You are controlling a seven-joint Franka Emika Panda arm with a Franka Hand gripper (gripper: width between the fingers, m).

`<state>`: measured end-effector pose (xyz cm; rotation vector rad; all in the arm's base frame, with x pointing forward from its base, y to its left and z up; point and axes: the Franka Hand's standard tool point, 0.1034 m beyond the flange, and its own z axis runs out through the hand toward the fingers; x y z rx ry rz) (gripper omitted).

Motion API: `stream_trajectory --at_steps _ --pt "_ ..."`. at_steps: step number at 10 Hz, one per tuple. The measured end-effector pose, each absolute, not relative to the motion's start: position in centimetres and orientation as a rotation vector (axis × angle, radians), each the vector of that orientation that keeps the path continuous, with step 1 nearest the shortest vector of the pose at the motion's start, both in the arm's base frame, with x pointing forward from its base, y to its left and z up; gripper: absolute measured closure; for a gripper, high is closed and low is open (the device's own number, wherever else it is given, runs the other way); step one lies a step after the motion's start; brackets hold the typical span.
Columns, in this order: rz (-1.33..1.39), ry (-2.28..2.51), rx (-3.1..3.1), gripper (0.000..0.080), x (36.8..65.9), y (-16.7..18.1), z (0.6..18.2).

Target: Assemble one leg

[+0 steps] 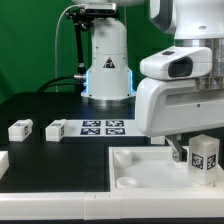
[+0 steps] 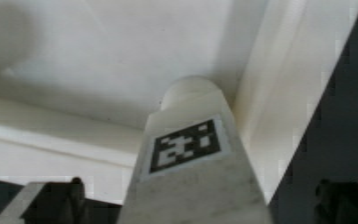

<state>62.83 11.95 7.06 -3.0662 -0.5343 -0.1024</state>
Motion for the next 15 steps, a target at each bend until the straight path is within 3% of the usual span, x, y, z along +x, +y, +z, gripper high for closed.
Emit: stream_trajectory --at_steps 4,6,7,8,10,15 --pt "-0.105 -0.894 -3.006 0.015 62.91 11.6 7.06" --pt "-0.105 -0.891 -3.006 0.0413 62.91 11.59 7.05" --pt "-0.105 -0.858 -3.015 0.0413 62.91 11.6 7.05" --pt "-0.105 -0.819 -3.025 0.0508 62.91 11.59 7.05" --pt "-0.105 -0.781 -3.032 0.0508 62.9 11.62 7.04" --pt "-0.143 0.472 -3.044 0.0507 62.24 11.73 6.91"
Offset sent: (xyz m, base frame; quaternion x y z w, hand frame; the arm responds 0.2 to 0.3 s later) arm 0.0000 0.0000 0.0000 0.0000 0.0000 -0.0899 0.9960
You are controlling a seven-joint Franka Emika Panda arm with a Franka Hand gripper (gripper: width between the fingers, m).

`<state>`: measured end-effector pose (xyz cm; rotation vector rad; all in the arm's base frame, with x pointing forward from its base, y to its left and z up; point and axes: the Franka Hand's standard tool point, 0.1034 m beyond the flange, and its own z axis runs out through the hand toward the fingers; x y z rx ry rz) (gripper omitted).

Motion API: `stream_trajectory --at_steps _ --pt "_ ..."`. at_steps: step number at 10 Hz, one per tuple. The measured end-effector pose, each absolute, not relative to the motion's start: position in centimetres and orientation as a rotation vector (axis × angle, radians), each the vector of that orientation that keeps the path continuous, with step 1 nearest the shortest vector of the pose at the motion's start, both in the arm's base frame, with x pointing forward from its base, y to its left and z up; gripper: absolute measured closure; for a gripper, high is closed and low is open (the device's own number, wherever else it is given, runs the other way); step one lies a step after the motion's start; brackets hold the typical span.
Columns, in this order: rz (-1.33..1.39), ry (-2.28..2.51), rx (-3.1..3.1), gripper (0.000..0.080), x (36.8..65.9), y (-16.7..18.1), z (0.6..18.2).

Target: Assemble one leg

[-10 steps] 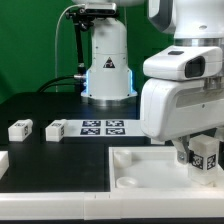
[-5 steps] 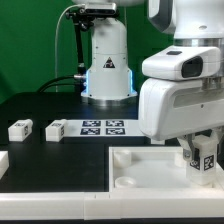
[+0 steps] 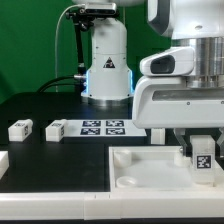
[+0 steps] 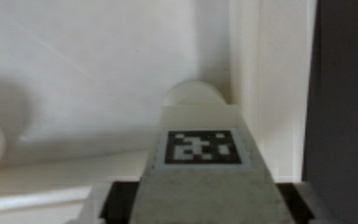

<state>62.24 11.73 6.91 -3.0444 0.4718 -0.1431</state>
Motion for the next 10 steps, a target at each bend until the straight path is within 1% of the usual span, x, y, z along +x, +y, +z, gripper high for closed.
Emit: stream_trajectory --at_steps 2,4,6,8,9,10 --pt "-0.114 0.973 -2.896 0.0506 62.14 12.09 6.89" --pt "-0.115 1.329 -2.745 0.0506 62.18 12.44 6.81" --pt "-0.104 1.465 -2.663 0.0506 62.21 12.44 6.82" --pt "-0.108 1.382 -2.71 0.0506 62.21 12.43 6.81" --pt "-0.11 1.331 -2.737 0.0324 62.27 12.43 6.89" --pt "-0.123 1.169 -2.813 0.021 62.47 12.26 7.02"
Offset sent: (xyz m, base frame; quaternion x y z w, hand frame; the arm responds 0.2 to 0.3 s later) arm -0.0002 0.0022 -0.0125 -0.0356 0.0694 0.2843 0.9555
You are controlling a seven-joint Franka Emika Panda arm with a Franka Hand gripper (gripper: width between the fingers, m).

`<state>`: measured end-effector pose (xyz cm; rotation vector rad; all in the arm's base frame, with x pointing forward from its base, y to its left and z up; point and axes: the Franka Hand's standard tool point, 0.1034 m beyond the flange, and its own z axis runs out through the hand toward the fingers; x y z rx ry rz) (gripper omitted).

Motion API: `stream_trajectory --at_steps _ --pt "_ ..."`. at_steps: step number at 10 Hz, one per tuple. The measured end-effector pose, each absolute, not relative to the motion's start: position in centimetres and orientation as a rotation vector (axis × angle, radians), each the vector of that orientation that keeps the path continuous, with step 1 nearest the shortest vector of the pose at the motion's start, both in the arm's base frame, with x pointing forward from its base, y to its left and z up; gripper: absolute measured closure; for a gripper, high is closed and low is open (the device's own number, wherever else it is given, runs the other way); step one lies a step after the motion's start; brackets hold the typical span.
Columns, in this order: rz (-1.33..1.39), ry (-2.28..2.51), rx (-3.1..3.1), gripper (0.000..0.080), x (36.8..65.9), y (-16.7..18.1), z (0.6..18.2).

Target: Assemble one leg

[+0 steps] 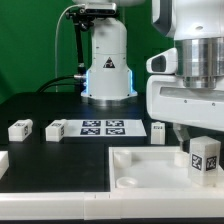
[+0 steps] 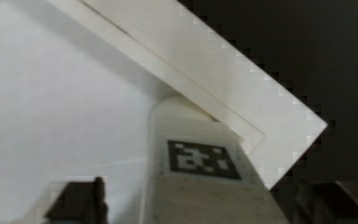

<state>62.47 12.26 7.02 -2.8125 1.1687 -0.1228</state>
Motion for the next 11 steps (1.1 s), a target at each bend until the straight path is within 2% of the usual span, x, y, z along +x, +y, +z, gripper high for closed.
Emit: stream_trajectory --at_steps 1,2,6,11 --pt "-0.138 0.974 -2.892 0.021 62.59 12.08 7.07" --pt "-0.166 0.747 -2.968 0.0162 62.72 12.12 7.02" --pt "-0.192 -0.021 -3.111 0.015 62.71 12.69 6.89" --pt "-0.18 -0.527 -3.097 0.015 62.62 12.33 6.88"
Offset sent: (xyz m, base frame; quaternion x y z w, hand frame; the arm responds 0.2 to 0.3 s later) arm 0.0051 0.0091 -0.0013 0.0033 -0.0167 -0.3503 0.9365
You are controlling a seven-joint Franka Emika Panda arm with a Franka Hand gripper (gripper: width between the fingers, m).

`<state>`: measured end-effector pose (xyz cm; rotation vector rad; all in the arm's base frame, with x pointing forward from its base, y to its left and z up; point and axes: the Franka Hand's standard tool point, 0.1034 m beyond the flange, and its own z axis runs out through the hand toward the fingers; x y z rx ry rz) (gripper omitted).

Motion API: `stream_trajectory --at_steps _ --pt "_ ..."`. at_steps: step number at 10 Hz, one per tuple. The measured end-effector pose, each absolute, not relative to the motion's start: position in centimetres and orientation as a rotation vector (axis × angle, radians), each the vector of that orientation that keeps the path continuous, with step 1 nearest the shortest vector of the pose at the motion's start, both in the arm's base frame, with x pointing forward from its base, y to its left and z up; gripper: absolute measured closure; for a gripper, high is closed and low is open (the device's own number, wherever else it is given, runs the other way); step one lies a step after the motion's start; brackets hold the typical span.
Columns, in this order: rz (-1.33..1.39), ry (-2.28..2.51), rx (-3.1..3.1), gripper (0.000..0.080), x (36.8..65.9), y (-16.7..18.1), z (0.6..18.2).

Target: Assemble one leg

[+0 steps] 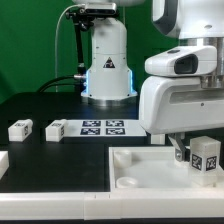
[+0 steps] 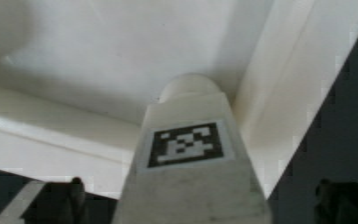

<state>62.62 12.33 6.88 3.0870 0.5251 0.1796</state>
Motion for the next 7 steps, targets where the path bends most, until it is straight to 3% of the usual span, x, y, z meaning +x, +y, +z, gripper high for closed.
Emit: stream_trajectory --at_steps 2,4,5,7 --pt "0.18 0.525 3.087 0.015 62.62 12.32 6.88" --pt "0.179 0.525 3.087 0.0416 62.62 12.32 6.87" --pt "0.179 0.525 3.087 0.051 62.62 12.32 6.87" --pt "0.18 0.449 3.103 0.0509 62.62 12.31 6.87"
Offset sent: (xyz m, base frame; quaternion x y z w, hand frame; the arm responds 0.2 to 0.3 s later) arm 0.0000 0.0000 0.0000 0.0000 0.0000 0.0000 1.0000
